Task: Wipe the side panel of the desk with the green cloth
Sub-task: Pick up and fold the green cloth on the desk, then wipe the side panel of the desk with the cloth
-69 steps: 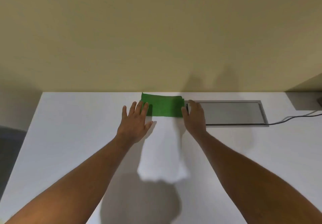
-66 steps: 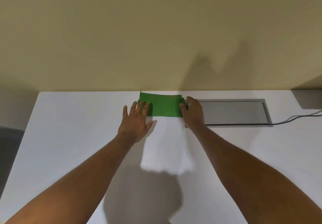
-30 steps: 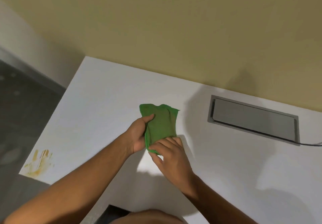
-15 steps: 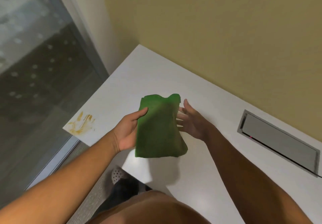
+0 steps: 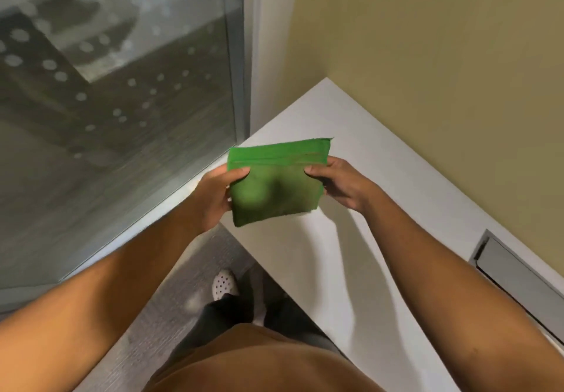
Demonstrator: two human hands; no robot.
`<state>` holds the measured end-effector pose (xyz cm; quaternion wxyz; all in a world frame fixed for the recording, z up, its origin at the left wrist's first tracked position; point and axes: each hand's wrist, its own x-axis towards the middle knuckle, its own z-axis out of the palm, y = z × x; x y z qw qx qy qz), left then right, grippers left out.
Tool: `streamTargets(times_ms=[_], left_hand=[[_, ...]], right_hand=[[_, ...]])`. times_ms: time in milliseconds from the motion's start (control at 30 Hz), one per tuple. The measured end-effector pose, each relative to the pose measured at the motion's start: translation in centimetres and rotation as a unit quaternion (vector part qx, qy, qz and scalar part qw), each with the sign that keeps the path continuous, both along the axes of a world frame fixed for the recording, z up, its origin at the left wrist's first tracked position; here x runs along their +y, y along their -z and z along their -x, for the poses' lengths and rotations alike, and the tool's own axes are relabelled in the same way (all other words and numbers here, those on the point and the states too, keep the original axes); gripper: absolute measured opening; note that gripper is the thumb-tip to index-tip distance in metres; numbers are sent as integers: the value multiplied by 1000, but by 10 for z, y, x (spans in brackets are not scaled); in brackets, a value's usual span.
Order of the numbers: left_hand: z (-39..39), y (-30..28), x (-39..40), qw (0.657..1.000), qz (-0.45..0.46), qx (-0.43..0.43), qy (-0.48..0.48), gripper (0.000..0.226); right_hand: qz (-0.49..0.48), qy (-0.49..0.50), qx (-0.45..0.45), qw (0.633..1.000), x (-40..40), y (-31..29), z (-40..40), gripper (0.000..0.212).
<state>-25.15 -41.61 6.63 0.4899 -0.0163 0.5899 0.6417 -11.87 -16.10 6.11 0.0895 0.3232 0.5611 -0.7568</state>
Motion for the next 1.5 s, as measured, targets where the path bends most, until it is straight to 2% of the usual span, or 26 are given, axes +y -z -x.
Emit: streamTargets(times_ms=[133,233,300,400,467,633,700,800,833,900,933,1000,1067,1133,1167,1200,1367,1500], left_hand=[[30,6,-12,997,35,73,-11,24],[42,7,-14,984,65,163,-25,20],[39,6,-14,962,84,257,-22,13],[17,14,-18,893,150,425,-3,19],[-7,30,-23,846,195,496,34,26],[-91,111,-30,731,260,583,240,24],[-123,139,-31,716,278,592,247,24],[-157,153,-30,729,293,596,165,33],[-166,155,-30,744,295,588,120,39],[-181,159,-29,789,315,528,7,48],[-187,162,-26,812,330,478,-55,51],[-194,166,-15,847,346,371,-157,55],[-192,172,1,861,346,303,-218,59],[-183,175,16,865,339,262,-262,63],[-178,177,21,866,333,248,-279,67],[-174,180,26,867,326,242,-291,70],[-169,194,41,860,308,256,-317,83],[-171,200,44,831,355,310,-296,79]], right_hand=[[-92,-38,-35,994,3,-6,33,38],[-151,-51,-36,986,5,-13,52,38],[-186,-56,-23,981,8,-13,58,34],[-269,-67,4,961,13,2,52,31],[-315,-107,9,943,14,23,40,33],[-438,-256,32,861,23,96,-9,28],[-473,-302,50,826,30,117,-24,35],[-532,-312,79,783,30,122,-33,53],[-548,-295,79,779,27,116,-31,49],[-545,-259,74,794,14,103,-21,39],[-571,-257,120,771,5,99,-15,39],[-618,-308,206,693,-13,105,-2,39],[-621,-394,162,658,-38,121,13,48],[-635,-476,73,605,-64,138,23,73],[-646,-500,55,575,-73,149,28,81],[-656,-502,55,560,-80,157,33,84],[-676,-441,69,587,-107,172,83,65],[-674,-416,117,599,-124,178,143,58]])
